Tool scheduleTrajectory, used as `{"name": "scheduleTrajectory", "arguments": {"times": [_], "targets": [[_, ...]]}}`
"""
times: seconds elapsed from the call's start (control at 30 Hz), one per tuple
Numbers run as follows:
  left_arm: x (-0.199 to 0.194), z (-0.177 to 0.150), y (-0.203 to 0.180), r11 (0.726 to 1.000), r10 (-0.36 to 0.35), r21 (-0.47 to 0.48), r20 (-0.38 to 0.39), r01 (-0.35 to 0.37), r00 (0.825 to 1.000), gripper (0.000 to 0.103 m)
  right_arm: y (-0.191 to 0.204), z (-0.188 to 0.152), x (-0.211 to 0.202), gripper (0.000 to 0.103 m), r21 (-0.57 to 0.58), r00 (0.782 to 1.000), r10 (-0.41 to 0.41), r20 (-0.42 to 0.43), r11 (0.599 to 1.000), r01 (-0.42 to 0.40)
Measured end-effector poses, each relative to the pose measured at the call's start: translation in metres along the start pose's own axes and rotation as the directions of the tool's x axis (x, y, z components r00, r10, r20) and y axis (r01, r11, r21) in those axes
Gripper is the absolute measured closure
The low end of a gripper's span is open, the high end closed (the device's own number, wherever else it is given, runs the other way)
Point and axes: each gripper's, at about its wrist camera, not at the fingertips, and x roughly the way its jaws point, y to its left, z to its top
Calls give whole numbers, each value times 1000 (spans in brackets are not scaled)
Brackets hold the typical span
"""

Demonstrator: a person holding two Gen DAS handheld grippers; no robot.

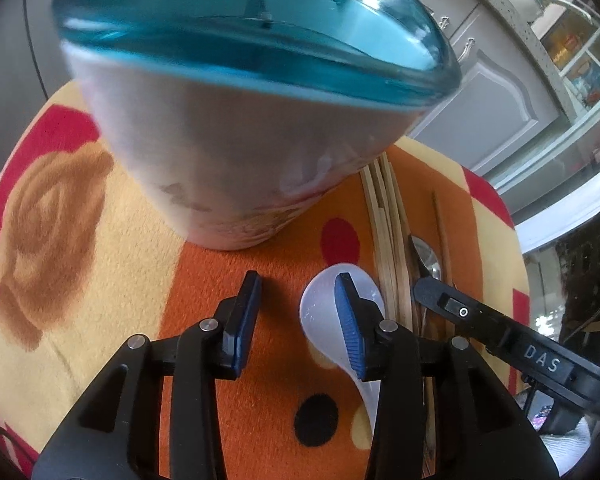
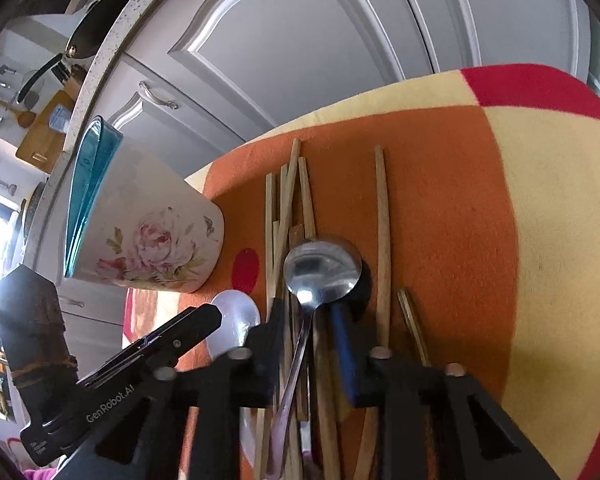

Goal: Organize utensils
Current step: 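Lower the left gripper onto the white ceramic spoon and close on it, then lift the white spoon with the left gripper toward the utensil holder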

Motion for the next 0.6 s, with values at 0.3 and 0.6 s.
{"name": "scheduleTrajectory", "arguments": {"times": [0.3, 0.6], "targets": [[4, -5, -8, 995, -59, 79, -38, 62, 998, 95, 4, -9, -16, 101, -63, 999, -2, 41, 998, 5], [-33, -17, 23, 991, -110, 64, -74, 115, 991, 99, 14, -24, -47, 102, -97, 997, 45, 64, 995, -39]]}}
